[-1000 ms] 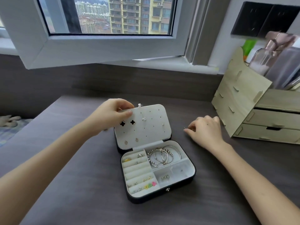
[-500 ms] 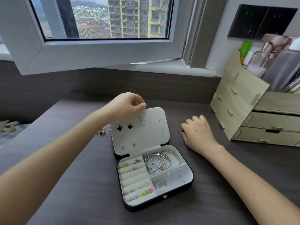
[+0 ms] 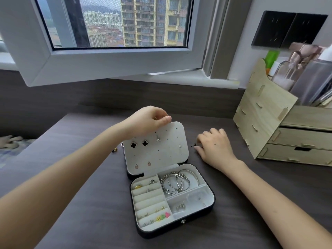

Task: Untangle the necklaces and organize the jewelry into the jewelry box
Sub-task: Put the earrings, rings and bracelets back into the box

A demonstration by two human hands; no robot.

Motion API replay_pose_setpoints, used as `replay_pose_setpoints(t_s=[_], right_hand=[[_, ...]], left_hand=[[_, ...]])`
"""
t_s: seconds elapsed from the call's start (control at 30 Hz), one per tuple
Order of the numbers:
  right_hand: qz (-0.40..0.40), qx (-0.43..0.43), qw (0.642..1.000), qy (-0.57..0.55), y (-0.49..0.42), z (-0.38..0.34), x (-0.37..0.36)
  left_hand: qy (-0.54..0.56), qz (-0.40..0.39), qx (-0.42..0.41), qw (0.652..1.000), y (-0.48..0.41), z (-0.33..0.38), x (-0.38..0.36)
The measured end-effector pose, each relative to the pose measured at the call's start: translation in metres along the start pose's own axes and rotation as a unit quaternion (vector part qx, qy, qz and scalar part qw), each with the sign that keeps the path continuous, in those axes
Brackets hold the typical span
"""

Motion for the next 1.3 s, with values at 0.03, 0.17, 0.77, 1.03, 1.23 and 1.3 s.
replay_pose_setpoints(t_s=[0.03, 0.17, 0.77, 1.03, 1.23, 1.3], right_hand=[[0.006, -0.005, 1.0, -0.012, -0.002, 0.001, -0.001], [0.006, 0.011, 0.999, -0.036, -0.01, -0.003, -0.009], [-0.049, -0.115, 0.798, -0.59, -0.009, -0.031, 0.075], [-0.071, -0.103, 0.805, -0.58, -0.008, -0.039, 0.085], [-0.113, -0.187, 0.722, -0.657, 0.004, -0.043, 0.07], [-0.12, -0.203, 0.696, -0.679, 0.006, -0.046, 0.069]], left_hand=[[0.006, 0.0, 0.002, 1.0, 0.0, 0.0, 0.0], [0.042, 0.013, 0.006, 0.999, 0.002, -0.002, 0.003], [0.079, 0.123, -0.151, 0.978, 0.034, 0.034, 0.021], [0.057, 0.134, -0.18, 0.973, 0.041, 0.042, 0.022], [0.078, 0.152, -0.178, 0.969, 0.048, 0.045, 0.024], [0.082, 0.151, -0.181, 0.968, 0.05, 0.048, 0.024]])
Point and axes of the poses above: each hand's wrist, its own y-axis away from the middle knuckle, its own x-axis out of the back of the hand, z = x × y, the point moved 10 cm from there along -y, towards the middle knuckle, and after that the axes turned 4 degrees about -y, right-handed, at the moved point
